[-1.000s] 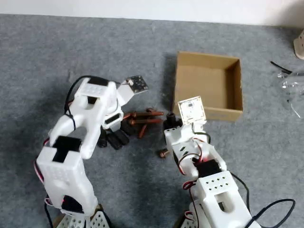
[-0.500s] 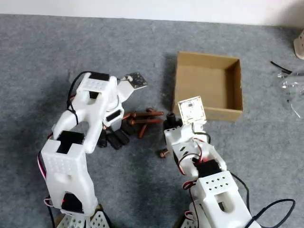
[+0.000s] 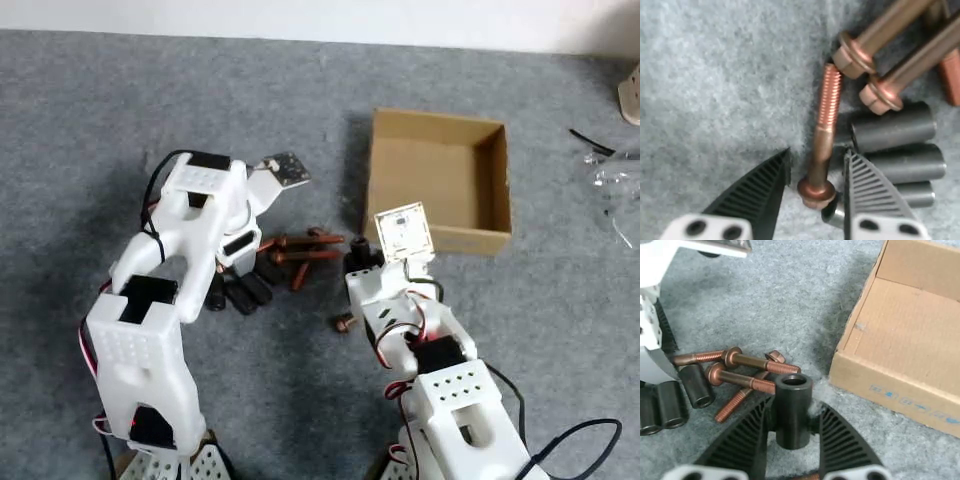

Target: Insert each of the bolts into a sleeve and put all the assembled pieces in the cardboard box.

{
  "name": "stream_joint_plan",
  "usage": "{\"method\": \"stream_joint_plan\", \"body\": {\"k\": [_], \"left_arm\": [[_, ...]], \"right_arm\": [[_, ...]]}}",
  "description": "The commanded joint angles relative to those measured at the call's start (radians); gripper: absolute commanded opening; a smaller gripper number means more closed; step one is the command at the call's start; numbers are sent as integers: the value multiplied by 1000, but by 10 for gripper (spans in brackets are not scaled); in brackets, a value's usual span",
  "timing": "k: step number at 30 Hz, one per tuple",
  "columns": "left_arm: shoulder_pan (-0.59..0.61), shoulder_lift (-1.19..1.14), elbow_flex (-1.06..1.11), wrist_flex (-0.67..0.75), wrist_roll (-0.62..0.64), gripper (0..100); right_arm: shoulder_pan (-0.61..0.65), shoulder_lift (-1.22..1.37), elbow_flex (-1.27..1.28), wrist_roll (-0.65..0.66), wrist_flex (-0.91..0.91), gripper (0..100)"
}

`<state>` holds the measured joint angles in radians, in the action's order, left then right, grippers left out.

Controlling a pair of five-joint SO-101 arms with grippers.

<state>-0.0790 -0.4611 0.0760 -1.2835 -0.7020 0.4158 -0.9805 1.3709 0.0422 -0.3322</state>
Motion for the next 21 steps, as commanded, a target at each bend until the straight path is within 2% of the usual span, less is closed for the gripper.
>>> {"method": "stream_joint_plan", "body": {"k": [1,3,4,6,16,21], "left_arm": [[-1,-18,2,-23,8,115],[1,-18,2,-21,11,0],[1,-18,2,-21,11,26],[2,-18,2,-21,11,0],[4,-18,1,-15,12,6],[4,-12,-22,-23,-18,6]], "right_arm": [[-24,-27,-5,8,35,5],[-24,-27,-5,8,35,5],[-24,-27,-5,8,35,5],[-24,-27,-5,8,35,5],[-19,-27,15,6,38,5],[-31,-27,81,5,162,5]]}}
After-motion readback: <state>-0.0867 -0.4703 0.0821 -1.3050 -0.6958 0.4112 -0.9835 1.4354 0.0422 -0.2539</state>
